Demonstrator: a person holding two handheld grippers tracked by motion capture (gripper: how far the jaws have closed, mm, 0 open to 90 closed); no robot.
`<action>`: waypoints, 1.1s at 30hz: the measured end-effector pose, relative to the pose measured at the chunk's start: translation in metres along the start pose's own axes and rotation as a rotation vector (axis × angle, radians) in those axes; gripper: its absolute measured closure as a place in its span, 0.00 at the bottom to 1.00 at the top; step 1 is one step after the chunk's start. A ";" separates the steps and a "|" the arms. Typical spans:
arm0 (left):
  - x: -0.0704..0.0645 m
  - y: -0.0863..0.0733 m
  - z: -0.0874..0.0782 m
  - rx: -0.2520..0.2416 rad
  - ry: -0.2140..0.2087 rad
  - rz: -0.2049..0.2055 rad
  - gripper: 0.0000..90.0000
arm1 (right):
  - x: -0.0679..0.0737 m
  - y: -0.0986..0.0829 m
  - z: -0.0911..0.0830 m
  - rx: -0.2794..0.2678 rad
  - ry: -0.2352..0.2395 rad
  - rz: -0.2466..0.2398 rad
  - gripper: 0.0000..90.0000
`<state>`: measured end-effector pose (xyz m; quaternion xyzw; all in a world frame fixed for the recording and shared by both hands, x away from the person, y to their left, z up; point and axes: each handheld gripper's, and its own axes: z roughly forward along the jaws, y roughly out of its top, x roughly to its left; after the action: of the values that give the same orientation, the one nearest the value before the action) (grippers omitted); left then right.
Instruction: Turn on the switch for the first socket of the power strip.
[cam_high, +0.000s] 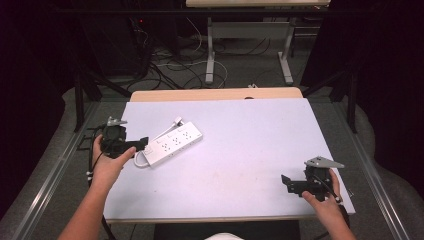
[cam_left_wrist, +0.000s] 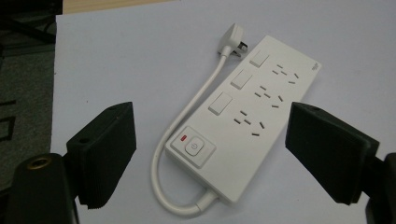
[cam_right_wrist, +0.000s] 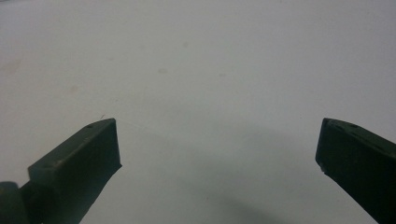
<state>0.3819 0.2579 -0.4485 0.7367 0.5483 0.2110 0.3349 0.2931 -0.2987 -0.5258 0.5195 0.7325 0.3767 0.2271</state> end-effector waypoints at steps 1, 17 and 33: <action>0.000 0.001 0.000 -0.001 0.002 0.000 0.18 | 0.000 0.000 0.000 0.004 0.006 -0.001 0.00; 0.005 0.014 0.008 0.016 0.023 0.006 0.33 | 0.000 -0.001 0.001 0.010 0.010 -0.002 0.00; 0.008 0.030 0.025 0.037 0.020 0.030 0.36 | -0.001 -0.001 0.001 0.010 0.016 0.008 0.00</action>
<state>0.4212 0.2534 -0.4440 0.7489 0.5442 0.2131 0.3125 0.2937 -0.2992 -0.5276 0.5207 0.7340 0.3781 0.2170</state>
